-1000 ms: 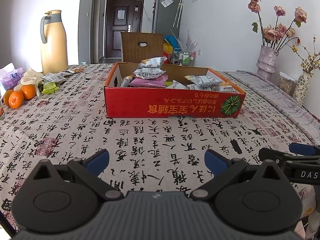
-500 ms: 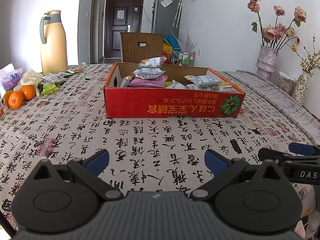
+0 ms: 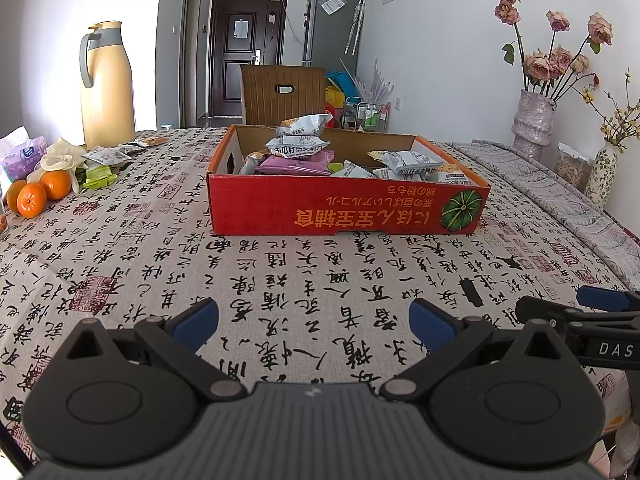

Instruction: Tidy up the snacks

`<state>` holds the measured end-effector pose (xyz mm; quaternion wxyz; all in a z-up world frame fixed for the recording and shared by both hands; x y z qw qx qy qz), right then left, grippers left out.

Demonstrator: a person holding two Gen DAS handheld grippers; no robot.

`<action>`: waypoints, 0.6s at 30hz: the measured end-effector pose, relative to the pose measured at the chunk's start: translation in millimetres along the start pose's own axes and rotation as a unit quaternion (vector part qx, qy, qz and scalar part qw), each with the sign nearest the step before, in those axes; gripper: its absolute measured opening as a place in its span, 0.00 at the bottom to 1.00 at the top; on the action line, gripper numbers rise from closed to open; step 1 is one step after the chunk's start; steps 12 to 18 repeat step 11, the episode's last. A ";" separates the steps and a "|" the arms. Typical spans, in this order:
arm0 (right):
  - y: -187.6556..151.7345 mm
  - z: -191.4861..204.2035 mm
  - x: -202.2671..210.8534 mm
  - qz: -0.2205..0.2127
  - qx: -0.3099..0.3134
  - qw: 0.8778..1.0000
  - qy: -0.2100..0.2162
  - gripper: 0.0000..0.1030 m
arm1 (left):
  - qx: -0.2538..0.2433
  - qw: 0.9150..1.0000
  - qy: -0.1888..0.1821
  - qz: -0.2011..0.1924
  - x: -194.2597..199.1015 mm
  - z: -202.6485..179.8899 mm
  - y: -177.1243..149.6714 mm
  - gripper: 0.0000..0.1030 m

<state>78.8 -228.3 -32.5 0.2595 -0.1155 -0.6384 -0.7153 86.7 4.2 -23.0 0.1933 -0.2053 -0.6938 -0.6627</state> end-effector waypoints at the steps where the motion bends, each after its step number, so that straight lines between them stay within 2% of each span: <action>1: -0.2 -0.1 0.1 0.000 0.000 1.000 0.000 1.00 | 0.000 1.000 0.000 0.000 0.1 0.0 0.0 1.00; 18: -0.6 -0.1 0.1 0.001 0.000 1.000 0.000 1.00 | 0.001 1.000 -0.002 -0.001 2.5 0.4 0.2 1.00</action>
Point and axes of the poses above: each gripper's, at about its wrist camera, not at the fingertips, and x roughly against the way its jaws point, z to its left, y to its top, the point moved 2 cm from there along -x, roughly the way its jaws point, and after that the axes turned 3 degrees about y, right-handed, at the moved point
